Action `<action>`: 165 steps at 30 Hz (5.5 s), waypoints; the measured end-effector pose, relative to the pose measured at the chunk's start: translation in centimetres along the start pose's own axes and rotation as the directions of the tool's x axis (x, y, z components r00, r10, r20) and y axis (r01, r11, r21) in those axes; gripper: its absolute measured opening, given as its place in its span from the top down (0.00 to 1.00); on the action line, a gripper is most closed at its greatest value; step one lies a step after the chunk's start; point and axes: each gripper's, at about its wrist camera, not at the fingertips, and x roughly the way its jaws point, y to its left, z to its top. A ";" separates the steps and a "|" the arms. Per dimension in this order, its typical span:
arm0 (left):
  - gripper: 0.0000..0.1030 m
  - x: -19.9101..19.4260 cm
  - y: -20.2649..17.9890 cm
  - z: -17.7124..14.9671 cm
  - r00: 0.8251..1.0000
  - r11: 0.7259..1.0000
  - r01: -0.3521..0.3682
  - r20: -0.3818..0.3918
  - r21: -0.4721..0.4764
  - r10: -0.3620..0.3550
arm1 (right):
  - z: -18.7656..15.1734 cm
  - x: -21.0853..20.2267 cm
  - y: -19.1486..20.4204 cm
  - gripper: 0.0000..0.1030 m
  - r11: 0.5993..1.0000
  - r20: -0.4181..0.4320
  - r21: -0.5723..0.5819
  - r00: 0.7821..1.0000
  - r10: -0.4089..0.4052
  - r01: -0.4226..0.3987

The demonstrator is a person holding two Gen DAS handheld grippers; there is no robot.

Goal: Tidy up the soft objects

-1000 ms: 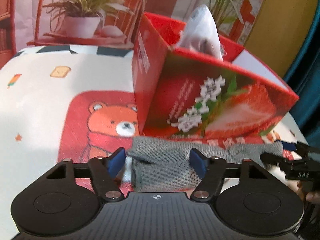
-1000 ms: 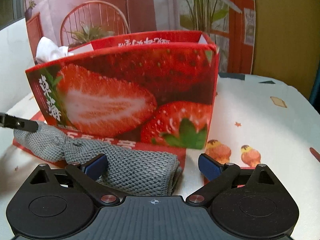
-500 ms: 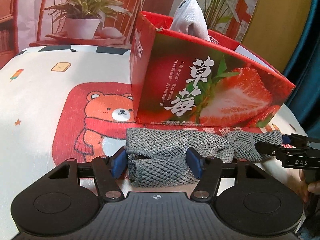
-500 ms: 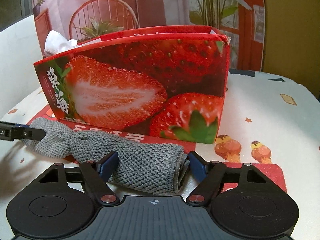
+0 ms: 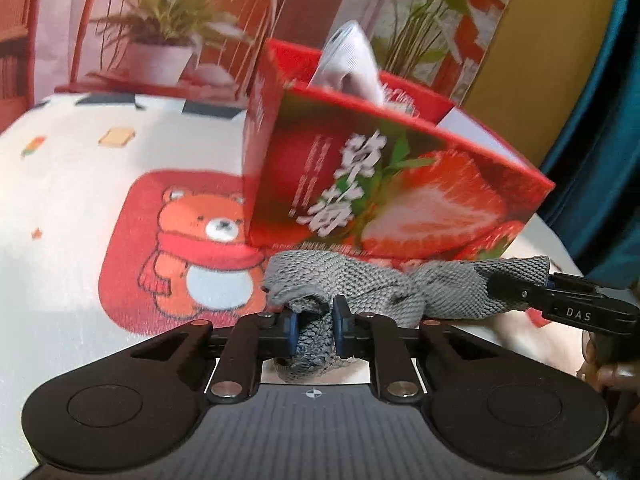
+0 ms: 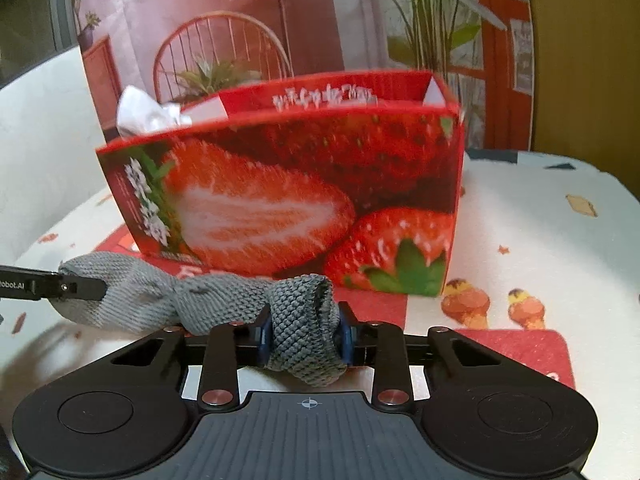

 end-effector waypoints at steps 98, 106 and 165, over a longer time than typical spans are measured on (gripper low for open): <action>0.00 -5.0 -9.6 13.3 0.935 0.932 -0.307 0.247 0.192 0.256 | 15.9 -5.1 2.3 0.00 0.982 0.107 -0.027 0.977 -0.184 0.188; 0.00 -13.1 -11.6 13.5 0.901 0.937 -0.322 0.346 0.134 0.260 | 18.0 -12.2 5.5 0.00 0.987 0.205 -0.063 0.969 -0.134 0.150; 0.00 -29.8 -17.5 11.1 0.809 0.920 -0.390 0.493 0.046 0.319 | 18.7 -30.8 10.8 0.00 0.979 0.348 -0.037 0.921 -0.174 0.199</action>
